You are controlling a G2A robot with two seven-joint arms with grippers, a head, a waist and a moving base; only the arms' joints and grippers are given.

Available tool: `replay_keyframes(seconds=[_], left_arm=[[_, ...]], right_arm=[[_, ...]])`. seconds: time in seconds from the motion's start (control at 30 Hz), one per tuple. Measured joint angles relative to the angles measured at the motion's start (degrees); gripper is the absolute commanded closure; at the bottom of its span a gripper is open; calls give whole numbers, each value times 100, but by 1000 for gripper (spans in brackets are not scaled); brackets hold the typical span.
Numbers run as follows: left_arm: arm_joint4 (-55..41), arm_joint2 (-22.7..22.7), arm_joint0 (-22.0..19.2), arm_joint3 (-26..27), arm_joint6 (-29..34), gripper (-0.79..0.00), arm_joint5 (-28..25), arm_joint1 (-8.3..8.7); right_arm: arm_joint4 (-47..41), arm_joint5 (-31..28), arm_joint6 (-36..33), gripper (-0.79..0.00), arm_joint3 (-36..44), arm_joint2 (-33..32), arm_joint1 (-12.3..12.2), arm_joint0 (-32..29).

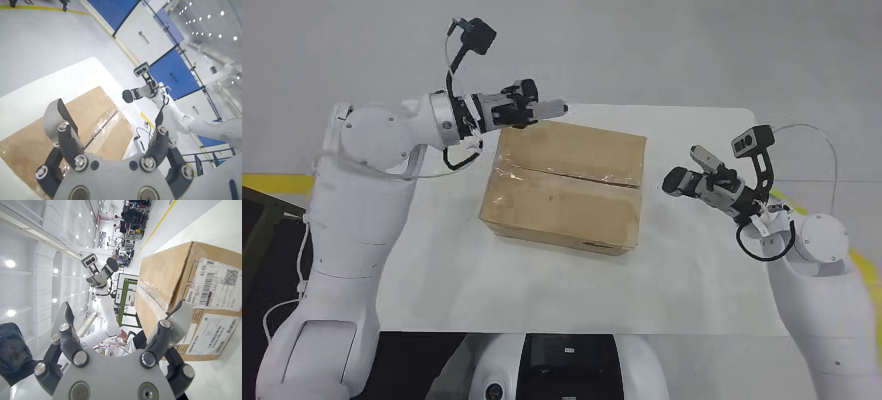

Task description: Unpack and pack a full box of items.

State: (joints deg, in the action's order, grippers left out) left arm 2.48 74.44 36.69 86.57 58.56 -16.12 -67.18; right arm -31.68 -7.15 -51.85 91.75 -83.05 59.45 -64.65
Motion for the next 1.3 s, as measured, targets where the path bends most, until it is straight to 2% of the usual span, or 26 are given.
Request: replay_keyframes(seconds=[0.33,0.57,0.7,0.87,1.0,1.3], left_arm=[[-820,1049,708,-88,-630,-785,-322,164],[-1087,1602,1032,-276,-742,-785,-496,277],[-1199,1757,1150,-383,-846,-785,-581,315],[-1445,1815,1202,-558,-872,-785,-777,344],[-1611,1894,1186,-746,-823,-785,-957,377],[-1896,2203,1322,-1073,-900,-785,-1171,467]], right_arm=[[627,-120,182,-785,177,275,23,296],[786,235,362,-785,645,310,21,410],[816,510,488,-785,838,527,56,645],[542,698,759,-785,786,1036,170,1069],[533,624,1085,-785,626,1532,291,1430],[310,884,1609,-785,-43,2752,651,2211]])
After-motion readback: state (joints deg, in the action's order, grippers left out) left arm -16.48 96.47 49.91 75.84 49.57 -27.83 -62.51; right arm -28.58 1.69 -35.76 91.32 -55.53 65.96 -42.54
